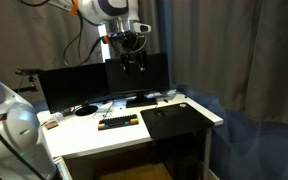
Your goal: Press a key on the keyboard
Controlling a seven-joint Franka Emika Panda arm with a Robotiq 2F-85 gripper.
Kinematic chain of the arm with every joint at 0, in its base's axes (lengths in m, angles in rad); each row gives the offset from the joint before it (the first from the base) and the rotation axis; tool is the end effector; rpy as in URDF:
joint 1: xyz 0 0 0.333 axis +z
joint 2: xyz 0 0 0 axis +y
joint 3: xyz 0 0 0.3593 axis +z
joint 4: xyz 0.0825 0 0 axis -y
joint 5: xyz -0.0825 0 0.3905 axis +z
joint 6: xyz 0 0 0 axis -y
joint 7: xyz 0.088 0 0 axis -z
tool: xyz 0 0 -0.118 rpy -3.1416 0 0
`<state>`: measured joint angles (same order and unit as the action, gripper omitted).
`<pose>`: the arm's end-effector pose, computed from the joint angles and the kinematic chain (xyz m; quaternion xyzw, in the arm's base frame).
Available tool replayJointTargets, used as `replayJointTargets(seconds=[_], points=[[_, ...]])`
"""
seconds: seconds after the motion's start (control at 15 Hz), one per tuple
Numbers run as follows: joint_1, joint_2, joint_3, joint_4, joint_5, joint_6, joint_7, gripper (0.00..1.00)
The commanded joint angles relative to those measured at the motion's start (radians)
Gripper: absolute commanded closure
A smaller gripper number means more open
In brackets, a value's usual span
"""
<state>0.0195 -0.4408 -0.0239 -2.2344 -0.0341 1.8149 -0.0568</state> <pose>0.4109 -0.0065 0.5712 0.9994 0.0312 0.0103 0.0118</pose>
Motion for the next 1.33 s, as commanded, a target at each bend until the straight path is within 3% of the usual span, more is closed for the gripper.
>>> replayJointTargets(seconds=[0.0, 0.53, 0.6, 1.27], points=[[0.076, -0.001, 0.062, -0.019, 0.076, -0.013, -0.023, 0.00], [0.241, 0.029, 0.166, -0.082, 0.244, 0.074, -0.110, 0.00], [0.212, 0.018, 0.159, -0.068, 0.208, 0.038, -0.073, 0.00], [0.209, 0.023, 0.164, -0.070, 0.208, 0.041, -0.070, 0.00]])
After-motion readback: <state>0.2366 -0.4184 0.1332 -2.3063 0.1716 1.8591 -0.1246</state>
